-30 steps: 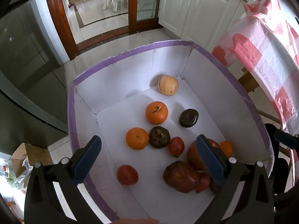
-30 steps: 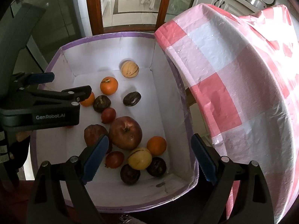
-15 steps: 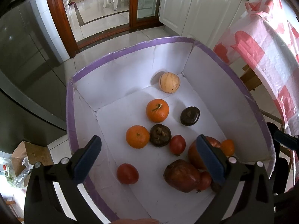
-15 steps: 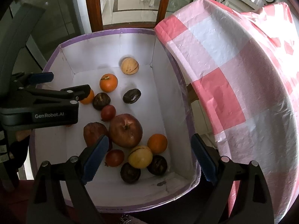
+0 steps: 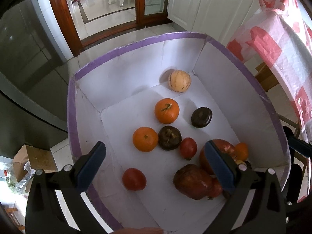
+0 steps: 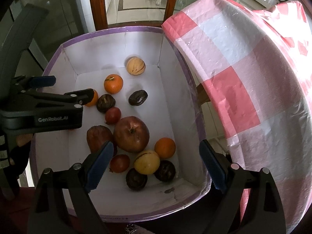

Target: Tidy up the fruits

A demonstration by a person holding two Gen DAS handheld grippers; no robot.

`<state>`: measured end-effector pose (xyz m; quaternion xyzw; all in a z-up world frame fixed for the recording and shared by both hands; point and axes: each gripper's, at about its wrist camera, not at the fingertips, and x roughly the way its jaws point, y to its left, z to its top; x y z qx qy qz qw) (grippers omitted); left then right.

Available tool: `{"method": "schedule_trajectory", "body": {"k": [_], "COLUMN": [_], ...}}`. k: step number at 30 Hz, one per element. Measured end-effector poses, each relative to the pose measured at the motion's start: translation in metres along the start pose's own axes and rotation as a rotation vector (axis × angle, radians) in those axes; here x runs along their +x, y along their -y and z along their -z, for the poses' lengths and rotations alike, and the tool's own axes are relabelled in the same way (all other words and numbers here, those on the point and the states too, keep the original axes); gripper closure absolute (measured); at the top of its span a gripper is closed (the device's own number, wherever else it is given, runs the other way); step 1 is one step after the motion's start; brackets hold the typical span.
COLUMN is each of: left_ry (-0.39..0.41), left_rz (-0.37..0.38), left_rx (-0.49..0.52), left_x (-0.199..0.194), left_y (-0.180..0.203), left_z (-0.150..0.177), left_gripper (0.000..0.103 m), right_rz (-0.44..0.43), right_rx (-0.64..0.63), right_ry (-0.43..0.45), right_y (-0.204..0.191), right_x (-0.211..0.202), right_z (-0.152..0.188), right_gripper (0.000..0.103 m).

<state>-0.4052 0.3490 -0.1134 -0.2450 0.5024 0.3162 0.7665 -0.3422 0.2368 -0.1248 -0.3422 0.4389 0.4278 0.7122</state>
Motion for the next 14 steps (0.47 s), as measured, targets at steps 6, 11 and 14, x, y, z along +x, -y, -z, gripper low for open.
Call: {"method": "schedule_trajectory", "body": {"k": [6,11,14], "left_ry": [0.016,0.010,0.000], "left_rz": [-0.055,-0.038,-0.037], "left_rx": [-0.010,0.005,0.008], "left_x": [0.0013,0.0006,0.0017], "left_y": [-0.0012,0.0002,0.0011], "left_z": [0.0010,-0.0001,0.0007], "left_gripper": [0.002,0.002,0.002], "right_rz": [-0.003,-0.004,-0.005], "right_rx": [0.001,-0.001,-0.002], "right_ry": [0.001,0.003,0.006], "right_y": [-0.0005,-0.0011,-0.0009], "right_x": [0.0006,0.0003,-0.0006], "right_z": [-0.0003,0.0002,0.0005], "right_gripper": [0.016,0.016,0.016]}}
